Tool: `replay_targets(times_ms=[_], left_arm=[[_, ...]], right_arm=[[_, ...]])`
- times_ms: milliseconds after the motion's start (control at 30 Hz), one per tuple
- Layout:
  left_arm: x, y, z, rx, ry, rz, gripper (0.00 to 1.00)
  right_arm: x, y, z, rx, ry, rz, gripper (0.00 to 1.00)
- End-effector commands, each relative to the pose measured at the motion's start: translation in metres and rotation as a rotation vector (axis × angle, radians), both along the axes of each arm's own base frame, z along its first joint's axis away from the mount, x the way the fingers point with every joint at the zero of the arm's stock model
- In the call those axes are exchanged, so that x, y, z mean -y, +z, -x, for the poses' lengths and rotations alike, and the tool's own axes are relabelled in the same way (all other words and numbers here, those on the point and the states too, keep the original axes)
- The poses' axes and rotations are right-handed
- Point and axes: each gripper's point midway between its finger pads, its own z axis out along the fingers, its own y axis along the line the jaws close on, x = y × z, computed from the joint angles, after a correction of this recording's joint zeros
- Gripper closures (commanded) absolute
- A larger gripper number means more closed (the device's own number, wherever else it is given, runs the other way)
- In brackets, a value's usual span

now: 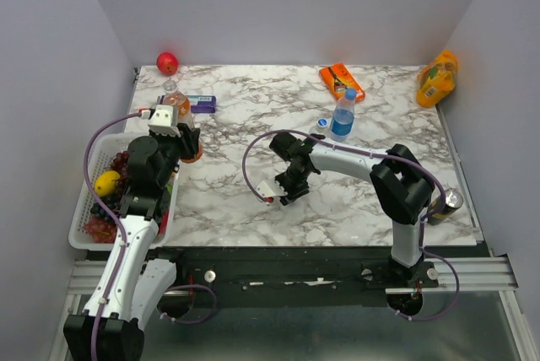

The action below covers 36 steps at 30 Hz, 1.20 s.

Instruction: Screw on the bottle caps

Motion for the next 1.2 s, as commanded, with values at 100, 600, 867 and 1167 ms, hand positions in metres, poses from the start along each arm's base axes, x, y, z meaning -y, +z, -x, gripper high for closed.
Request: replay_targets(times_ms=[100, 600, 867, 1167], left_arm=[[0.005, -0.007, 0.0, -0.015, -0.028, 0.019, 1.0], [0.087, -0.049, 0.01, 0.014, -0.451, -0.071, 1.0], [0.15, -0.096, 0.058, 0.15, -0.741, -0.226, 1.0], [0.191, -0.111, 0.088, 0.231, -0.899, -0.249, 1.0]], right_arm=[[-0.002, -0.011, 0.001, -0.016, -0.038, -0.001, 0.57], [-0.011, 0.186, 0.018, -0.091, -0.256, -0.281, 0.78], [0.021, 0.263, 0.039, -0.062, -0.298, -0.306, 0.78], [0.012, 0.283, 0.046, -0.043, -0.165, -0.314, 0.77]])
